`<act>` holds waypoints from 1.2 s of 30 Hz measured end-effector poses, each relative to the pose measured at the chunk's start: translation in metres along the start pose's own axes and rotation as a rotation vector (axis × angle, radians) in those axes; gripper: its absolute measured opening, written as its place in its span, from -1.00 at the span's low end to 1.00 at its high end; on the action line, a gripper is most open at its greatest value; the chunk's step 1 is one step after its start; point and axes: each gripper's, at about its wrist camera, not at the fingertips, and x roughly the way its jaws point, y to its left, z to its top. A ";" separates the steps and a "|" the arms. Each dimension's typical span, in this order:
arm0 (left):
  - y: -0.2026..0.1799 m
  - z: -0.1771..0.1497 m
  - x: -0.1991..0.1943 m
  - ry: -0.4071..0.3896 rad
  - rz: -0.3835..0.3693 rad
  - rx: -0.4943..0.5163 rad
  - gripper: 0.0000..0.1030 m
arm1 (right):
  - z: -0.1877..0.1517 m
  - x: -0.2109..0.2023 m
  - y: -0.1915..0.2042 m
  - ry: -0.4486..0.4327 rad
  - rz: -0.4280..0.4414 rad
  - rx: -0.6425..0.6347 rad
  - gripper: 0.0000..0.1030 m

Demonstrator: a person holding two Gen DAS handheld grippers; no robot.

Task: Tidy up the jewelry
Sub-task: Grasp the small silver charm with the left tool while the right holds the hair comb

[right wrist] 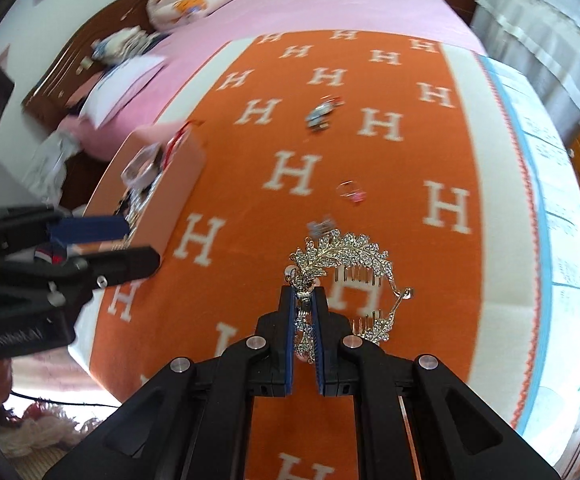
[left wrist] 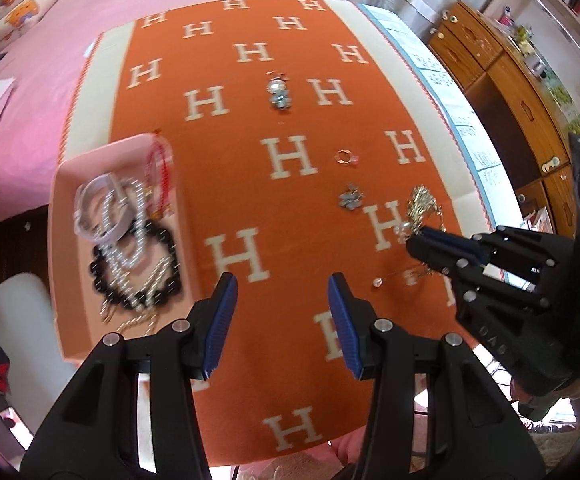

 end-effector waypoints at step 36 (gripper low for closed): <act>-0.087 0.058 0.115 0.043 0.095 0.202 -0.60 | 0.017 0.020 -0.114 0.017 0.062 0.187 -0.86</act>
